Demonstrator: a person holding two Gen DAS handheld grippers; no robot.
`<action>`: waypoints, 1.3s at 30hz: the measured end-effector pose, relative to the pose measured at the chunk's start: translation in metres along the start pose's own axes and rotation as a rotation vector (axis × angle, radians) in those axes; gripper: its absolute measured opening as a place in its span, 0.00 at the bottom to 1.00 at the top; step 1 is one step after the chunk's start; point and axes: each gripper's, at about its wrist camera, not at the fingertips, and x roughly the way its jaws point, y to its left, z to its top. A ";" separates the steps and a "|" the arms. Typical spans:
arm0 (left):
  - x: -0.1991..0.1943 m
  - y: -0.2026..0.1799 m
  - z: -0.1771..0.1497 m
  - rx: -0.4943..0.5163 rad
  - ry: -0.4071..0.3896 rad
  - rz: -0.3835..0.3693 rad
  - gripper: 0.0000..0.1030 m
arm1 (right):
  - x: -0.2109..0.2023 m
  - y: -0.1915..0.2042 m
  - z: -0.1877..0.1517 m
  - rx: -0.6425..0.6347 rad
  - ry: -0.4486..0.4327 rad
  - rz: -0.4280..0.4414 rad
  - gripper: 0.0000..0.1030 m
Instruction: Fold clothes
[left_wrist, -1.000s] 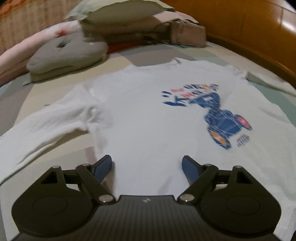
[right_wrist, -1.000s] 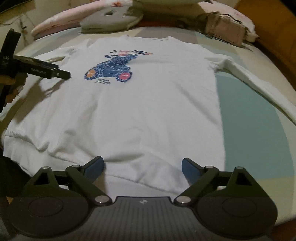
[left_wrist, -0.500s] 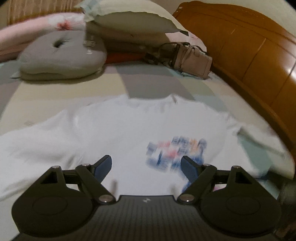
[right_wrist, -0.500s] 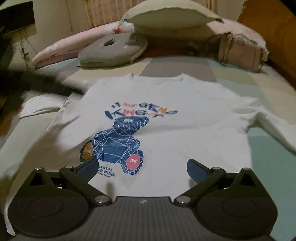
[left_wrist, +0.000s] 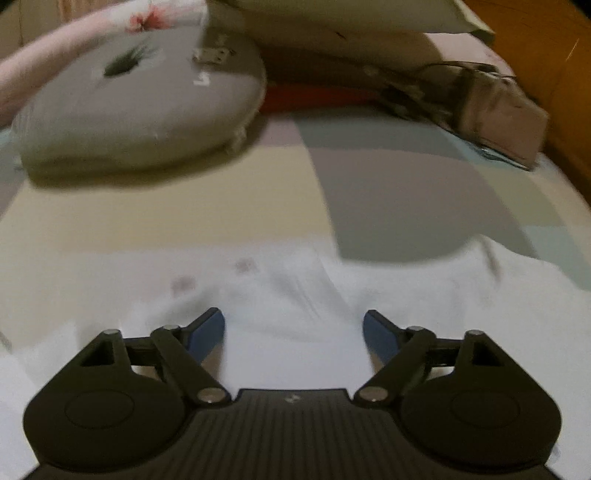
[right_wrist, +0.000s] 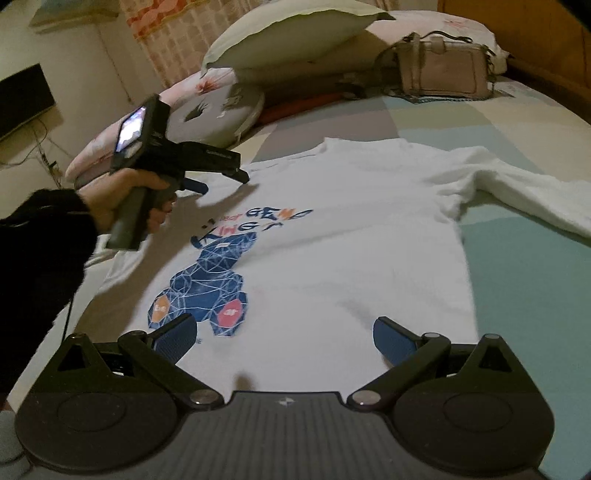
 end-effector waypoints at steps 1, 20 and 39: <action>0.003 -0.003 0.003 0.017 0.000 0.020 0.93 | -0.001 -0.003 0.000 0.012 -0.001 -0.005 1.00; -0.076 -0.060 -0.071 0.174 0.133 -0.006 0.91 | -0.013 0.001 0.000 0.008 -0.032 -0.012 1.00; -0.029 -0.036 0.008 -0.018 0.116 0.084 0.90 | 0.008 0.015 0.007 0.008 0.060 -0.039 1.00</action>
